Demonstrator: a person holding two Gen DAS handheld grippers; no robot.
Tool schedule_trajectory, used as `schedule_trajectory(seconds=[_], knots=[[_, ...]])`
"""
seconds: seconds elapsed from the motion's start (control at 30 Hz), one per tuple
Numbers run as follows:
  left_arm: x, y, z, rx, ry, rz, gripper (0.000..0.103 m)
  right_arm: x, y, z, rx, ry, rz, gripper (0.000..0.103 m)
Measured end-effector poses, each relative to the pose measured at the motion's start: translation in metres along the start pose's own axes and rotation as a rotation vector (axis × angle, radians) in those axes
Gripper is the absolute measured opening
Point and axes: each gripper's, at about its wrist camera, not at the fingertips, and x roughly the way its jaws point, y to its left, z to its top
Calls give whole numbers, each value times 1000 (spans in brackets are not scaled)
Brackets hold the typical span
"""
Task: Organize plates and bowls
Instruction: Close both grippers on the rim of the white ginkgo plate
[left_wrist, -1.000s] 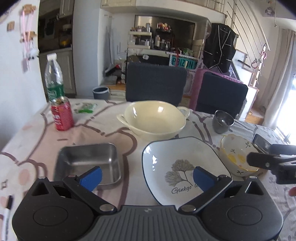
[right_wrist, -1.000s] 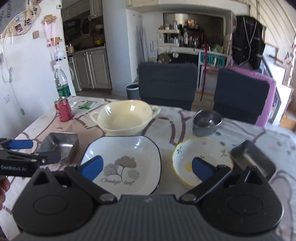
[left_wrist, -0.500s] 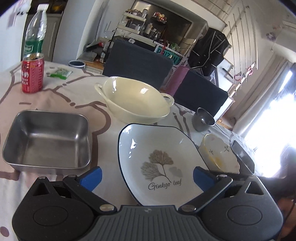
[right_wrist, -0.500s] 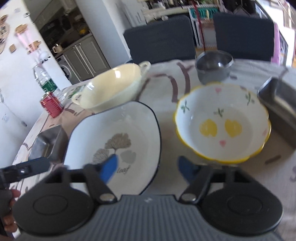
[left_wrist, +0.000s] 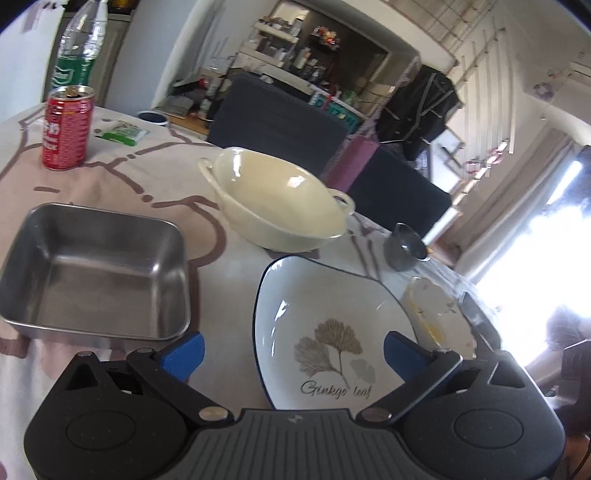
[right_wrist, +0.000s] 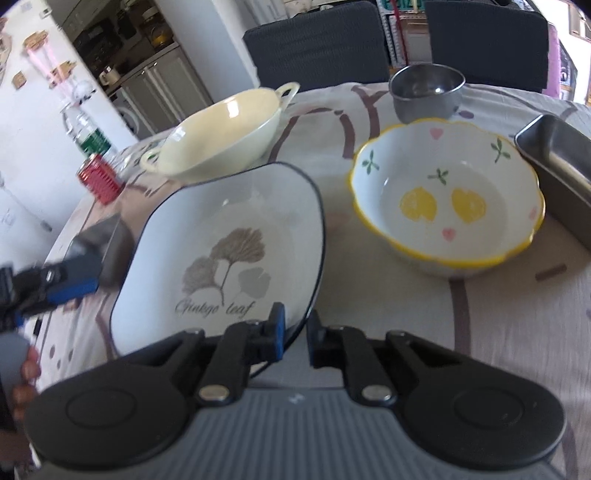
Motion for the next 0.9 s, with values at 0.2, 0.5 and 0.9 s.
schedule_trajectory(seconds=[0.2,0.5,0.9], knots=[[13,0,3,34,55,-83,87,-9,-10,-10,38,38,35,18],[49,0,13,55,144,-9,54,-2,-12,16,54,-78,-2,55],[43,2,8,81,213,75,11,8,-11,22,56,5,-62,10]])
